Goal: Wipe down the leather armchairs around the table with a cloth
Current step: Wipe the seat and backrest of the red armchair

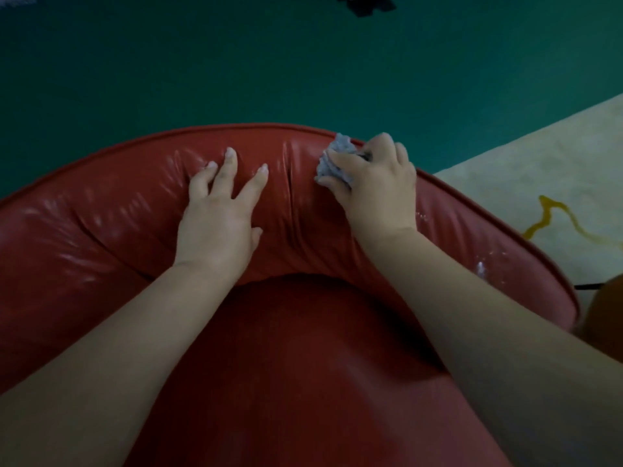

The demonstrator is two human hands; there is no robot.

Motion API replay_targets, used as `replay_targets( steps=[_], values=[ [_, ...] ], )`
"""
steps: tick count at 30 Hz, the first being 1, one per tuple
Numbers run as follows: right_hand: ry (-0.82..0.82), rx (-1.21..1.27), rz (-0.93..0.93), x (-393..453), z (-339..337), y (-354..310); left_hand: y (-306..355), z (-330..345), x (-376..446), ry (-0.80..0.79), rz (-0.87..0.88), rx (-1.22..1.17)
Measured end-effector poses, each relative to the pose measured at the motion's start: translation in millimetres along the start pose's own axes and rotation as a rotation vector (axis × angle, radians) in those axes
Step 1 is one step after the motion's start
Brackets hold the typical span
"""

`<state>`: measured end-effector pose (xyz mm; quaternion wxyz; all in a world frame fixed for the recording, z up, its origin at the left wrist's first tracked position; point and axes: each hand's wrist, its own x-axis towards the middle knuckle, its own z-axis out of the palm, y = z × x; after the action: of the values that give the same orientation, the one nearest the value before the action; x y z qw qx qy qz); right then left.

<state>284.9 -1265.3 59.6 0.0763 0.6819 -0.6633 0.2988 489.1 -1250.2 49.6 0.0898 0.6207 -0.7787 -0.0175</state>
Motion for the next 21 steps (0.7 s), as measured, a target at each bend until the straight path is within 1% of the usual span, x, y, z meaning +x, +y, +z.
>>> replay_targets(
  steps=[2,5,7,8,10,12,14,18,21],
  values=[
    [0.006,-0.012,0.033,-28.9,-6.8,7.9,0.1,0.2,-0.3,0.005,0.003,0.001],
    [-0.022,0.039,0.034,-60.1,-20.8,14.5,0.5,-0.4,-1.1,0.0,-0.008,-0.009],
    [-0.022,0.069,0.024,-47.5,-22.6,14.0,2.2,-0.8,-1.3,0.0,-0.009,-0.012],
    [0.003,0.075,0.011,-33.7,-19.7,12.9,2.6,-0.3,-1.3,0.001,-0.012,-0.01],
    [0.046,0.059,-0.004,-4.1,-10.8,9.1,3.4,0.2,-1.4,0.01,-0.012,-0.005],
    [0.038,0.031,0.02,6.8,-2.8,9.0,3.9,0.7,-2.3,0.016,-0.011,-0.002],
    [0.045,-0.006,0.054,-10.0,-4.6,14.0,3.3,0.6,-2.6,0.016,-0.015,-0.005],
    [0.022,-0.061,0.059,-84.2,-26.0,25.4,2.1,-1.3,-4.4,0.019,-0.015,-0.042],
    [-0.029,-0.077,0.038,-94.0,-34.0,29.4,3.3,-4.2,-0.4,-0.007,-0.026,-0.062]
  ],
)
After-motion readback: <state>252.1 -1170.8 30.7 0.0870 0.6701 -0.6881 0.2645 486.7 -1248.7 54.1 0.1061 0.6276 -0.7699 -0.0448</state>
